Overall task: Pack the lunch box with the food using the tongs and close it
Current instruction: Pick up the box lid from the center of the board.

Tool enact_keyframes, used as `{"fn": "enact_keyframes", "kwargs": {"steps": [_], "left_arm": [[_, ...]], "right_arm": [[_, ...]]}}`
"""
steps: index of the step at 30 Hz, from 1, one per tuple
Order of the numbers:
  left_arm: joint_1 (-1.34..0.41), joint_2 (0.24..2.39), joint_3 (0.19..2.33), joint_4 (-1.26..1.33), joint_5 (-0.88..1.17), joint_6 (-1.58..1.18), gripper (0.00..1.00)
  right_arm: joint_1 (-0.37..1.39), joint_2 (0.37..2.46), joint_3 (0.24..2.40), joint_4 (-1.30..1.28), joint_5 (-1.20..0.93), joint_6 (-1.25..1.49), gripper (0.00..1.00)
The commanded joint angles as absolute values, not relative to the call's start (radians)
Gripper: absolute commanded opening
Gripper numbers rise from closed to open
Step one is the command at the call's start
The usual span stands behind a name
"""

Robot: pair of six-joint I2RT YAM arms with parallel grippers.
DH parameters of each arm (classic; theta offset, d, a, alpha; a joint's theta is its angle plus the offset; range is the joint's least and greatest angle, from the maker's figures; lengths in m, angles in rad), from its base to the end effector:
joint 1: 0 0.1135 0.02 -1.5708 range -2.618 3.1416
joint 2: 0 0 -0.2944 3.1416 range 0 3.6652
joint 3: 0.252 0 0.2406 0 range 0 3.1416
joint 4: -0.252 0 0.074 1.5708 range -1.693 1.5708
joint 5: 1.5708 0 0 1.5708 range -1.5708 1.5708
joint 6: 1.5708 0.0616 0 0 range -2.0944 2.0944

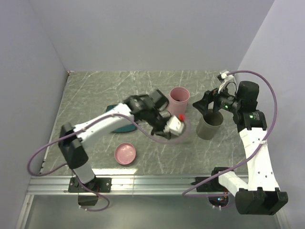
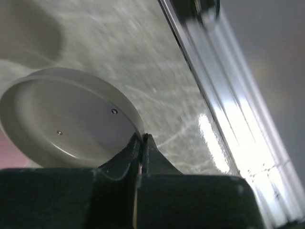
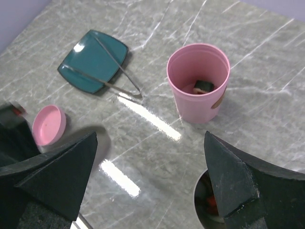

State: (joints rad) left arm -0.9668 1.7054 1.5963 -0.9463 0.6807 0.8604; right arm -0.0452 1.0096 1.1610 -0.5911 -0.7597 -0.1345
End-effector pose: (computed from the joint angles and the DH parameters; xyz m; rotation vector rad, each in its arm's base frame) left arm 0.1713 -0.3165 0.3335 2.1365 1.3518 -0.9255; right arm 0.1937 0.0337 0.4067 -0.5589 1.8538 0.6394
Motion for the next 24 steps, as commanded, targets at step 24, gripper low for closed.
{"fn": "enact_keyframes", "kwargs": {"steps": [24], "left_arm": [[-0.468, 1.387, 1.229, 1.183, 1.221, -1.476, 0.0]], "right_arm": [[0.044, 0.847, 1.059, 0.078, -1.097, 0.023, 0.99]]}}
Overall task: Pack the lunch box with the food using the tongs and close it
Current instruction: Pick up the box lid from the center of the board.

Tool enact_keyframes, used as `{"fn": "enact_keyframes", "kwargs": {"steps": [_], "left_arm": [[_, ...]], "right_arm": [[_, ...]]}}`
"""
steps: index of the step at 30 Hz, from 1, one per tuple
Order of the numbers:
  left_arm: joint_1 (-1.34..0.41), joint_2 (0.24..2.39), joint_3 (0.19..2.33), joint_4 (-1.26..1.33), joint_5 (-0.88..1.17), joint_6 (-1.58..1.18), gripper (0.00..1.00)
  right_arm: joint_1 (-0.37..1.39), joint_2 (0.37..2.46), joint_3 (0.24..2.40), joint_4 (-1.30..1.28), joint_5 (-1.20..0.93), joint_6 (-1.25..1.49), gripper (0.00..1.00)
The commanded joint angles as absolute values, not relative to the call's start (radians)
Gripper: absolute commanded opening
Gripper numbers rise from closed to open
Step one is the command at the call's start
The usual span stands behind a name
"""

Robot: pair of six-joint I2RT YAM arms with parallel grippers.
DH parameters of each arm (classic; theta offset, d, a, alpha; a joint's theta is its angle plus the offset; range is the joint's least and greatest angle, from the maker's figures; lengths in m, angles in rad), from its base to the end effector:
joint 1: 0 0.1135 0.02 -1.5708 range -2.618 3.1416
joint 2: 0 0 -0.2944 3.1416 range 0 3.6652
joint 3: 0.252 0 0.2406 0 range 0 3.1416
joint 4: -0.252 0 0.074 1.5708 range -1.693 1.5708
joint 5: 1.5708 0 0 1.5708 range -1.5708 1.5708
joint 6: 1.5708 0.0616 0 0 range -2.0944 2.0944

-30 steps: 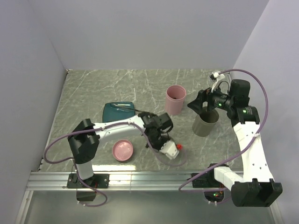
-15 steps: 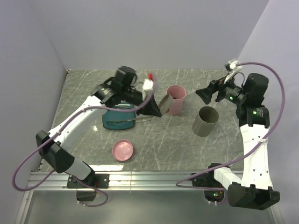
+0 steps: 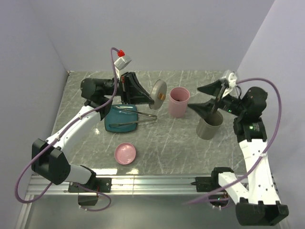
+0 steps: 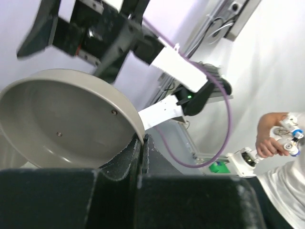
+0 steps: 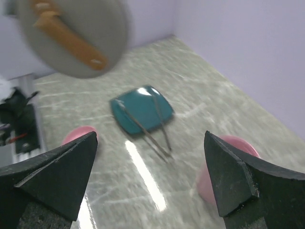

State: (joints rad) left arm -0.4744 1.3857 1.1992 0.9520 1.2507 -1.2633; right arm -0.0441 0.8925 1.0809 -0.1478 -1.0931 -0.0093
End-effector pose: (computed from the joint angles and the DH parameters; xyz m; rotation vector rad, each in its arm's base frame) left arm 0.2163 -0.1768 0.4833 0.9925 1.3237 -1.8990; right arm 0.1574 0.0478 0.4495 -0.8363 1.3722 0.7878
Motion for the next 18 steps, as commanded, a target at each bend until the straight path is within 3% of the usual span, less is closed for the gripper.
{"fn": "enact_keyframes", "kwargs": {"steps": [1, 9, 18], "left_arm": [[-0.468, 1.391, 1.232, 1.177, 1.223, -1.477, 0.0], [-0.471, 1.414, 1.246, 1.204, 1.252, -1.537, 0.0], [-0.475, 1.404, 1.233, 1.216, 1.264, -1.557, 0.0]], "right_arm": [[0.076, 0.838, 1.058, 0.078, -1.077, 0.009, 0.99], [0.435, 0.807, 1.008, 0.161, -0.786, -0.251, 0.93], [0.56, 0.859, 0.993, 0.245, -0.73, -0.272, 0.75]]}}
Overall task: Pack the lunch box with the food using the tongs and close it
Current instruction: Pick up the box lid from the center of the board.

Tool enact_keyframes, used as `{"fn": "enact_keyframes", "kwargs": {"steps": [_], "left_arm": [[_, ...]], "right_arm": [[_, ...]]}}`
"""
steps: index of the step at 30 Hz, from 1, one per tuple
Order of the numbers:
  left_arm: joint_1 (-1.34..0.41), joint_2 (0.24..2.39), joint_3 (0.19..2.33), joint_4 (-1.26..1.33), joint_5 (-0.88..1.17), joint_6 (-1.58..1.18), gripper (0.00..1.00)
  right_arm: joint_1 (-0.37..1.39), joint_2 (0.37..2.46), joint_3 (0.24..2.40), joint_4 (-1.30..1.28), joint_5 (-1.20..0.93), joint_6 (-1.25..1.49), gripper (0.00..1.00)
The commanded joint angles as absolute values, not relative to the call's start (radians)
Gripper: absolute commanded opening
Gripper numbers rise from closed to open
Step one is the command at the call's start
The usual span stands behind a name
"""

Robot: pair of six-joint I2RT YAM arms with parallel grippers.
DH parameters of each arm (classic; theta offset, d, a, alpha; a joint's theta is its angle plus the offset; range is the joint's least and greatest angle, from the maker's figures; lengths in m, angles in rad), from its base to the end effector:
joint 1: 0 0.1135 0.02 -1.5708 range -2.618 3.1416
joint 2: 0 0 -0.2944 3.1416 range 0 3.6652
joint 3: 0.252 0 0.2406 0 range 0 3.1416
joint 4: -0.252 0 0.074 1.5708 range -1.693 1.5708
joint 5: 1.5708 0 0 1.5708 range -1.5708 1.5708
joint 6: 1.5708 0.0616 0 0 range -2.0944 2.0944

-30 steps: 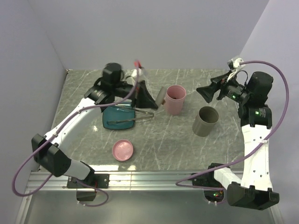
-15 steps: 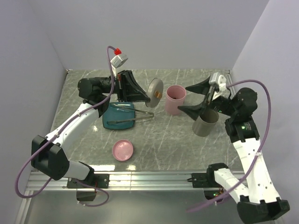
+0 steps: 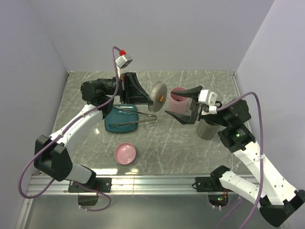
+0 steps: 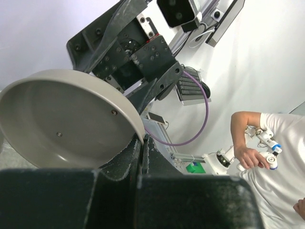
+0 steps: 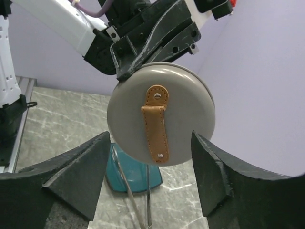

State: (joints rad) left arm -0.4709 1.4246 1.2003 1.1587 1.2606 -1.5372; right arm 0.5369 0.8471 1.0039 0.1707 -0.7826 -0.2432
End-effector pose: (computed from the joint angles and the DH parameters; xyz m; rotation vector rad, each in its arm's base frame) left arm 0.2165 -0.1760 0.4861 0.9597 1.3628 -2.0253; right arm 0.1129 0.1178 0.4676 -1.0901 0.8430 0.7313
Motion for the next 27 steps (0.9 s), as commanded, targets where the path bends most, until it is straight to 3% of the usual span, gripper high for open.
{"fn": "enact_keyframes", "kwargs": {"steps": [1, 12, 27], "left_arm": [[-0.476, 1.404, 1.233, 1.219, 1.264, -1.56, 0.0], [-0.489, 1.414, 1.252, 1.262, 1.253, -1.588, 0.0], [-0.495, 1.433, 1.281, 1.258, 1.246, -1.585, 0.0]], "right_arm": [[0.572, 0.864, 0.988, 0.248, -0.727, -0.278, 0.74], [0.62, 0.887, 0.925, 0.41, -0.624, -0.298, 0.58], [0.678, 0.891, 0.868, 0.497, -0.565, -0.354, 0.49]]}}
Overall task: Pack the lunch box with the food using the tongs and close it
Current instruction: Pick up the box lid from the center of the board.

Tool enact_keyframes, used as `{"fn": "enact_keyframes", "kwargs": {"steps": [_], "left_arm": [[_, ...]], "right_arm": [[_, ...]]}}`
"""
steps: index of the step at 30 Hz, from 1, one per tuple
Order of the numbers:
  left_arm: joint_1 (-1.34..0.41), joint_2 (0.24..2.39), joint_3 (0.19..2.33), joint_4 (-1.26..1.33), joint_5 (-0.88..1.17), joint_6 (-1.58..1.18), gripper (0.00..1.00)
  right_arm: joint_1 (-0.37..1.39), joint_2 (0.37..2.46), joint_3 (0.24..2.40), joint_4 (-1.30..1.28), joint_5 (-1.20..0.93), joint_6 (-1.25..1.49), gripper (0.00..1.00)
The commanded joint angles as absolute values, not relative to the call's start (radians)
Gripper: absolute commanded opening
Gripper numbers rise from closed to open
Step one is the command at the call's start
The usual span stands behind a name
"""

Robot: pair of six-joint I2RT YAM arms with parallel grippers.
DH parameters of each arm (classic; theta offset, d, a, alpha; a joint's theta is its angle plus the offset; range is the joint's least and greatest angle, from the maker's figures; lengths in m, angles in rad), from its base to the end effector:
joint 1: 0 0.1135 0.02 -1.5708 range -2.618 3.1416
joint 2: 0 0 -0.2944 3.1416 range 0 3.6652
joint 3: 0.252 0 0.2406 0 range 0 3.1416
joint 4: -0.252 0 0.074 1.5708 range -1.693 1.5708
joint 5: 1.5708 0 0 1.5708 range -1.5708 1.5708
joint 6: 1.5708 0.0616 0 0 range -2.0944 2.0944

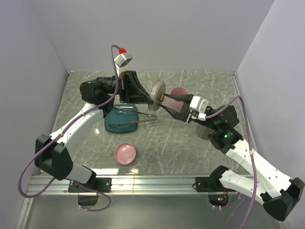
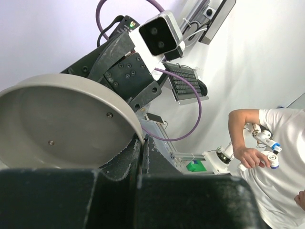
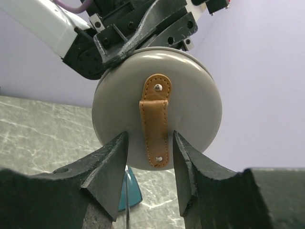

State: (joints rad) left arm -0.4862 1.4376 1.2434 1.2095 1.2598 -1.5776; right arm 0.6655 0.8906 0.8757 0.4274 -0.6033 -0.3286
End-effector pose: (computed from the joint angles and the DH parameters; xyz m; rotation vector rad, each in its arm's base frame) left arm 0.2114 -0.1780 0.4981 1.0000 1.3093 -2.0310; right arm 0.1223 0.1405 0.4489 -1.0181 0.7418 0.6406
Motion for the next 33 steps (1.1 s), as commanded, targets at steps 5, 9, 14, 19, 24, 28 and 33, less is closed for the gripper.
{"fn": "enact_keyframes", "kwargs": {"steps": [5, 9, 14, 19, 24, 28, 33], "left_arm": [[-0.506, 1.434, 1.276, 1.258, 1.256, -1.585, 0.0], [-0.511, 1.433, 1.273, 1.258, 1.262, -1.582, 0.0], [-0.514, 1.427, 1.258, 1.255, 1.262, -1.577, 0.0], [-0.522, 1.43, 1.269, 1.247, 1.267, -1.571, 0.0], [-0.529, 1.425, 1.262, 1.232, 1.273, -1.552, 0.0], [-0.522, 1.414, 1.272, 1.054, 1.259, -1.432, 0.12], [-0.42, 1.41, 1.261, 0.876, 1.19, -1.331, 0.7]], "right_arm": [[0.684, 0.897, 0.865, 0.529, -0.558, -0.353, 0.48], [0.686, 0.905, 0.877, 0.54, -0.564, -0.35, 0.47], [0.686, 0.9, 0.884, 0.525, -0.577, -0.365, 0.43], [0.692, 0.902, 0.882, 0.515, -0.594, -0.359, 0.29], [0.695, 0.904, 0.896, 0.511, -0.601, -0.373, 0.1], [0.693, 0.9, 0.919, 0.445, -0.583, -0.373, 0.0], [0.655, 0.882, 0.974, 0.247, -0.565, -0.348, 0.0]]}}
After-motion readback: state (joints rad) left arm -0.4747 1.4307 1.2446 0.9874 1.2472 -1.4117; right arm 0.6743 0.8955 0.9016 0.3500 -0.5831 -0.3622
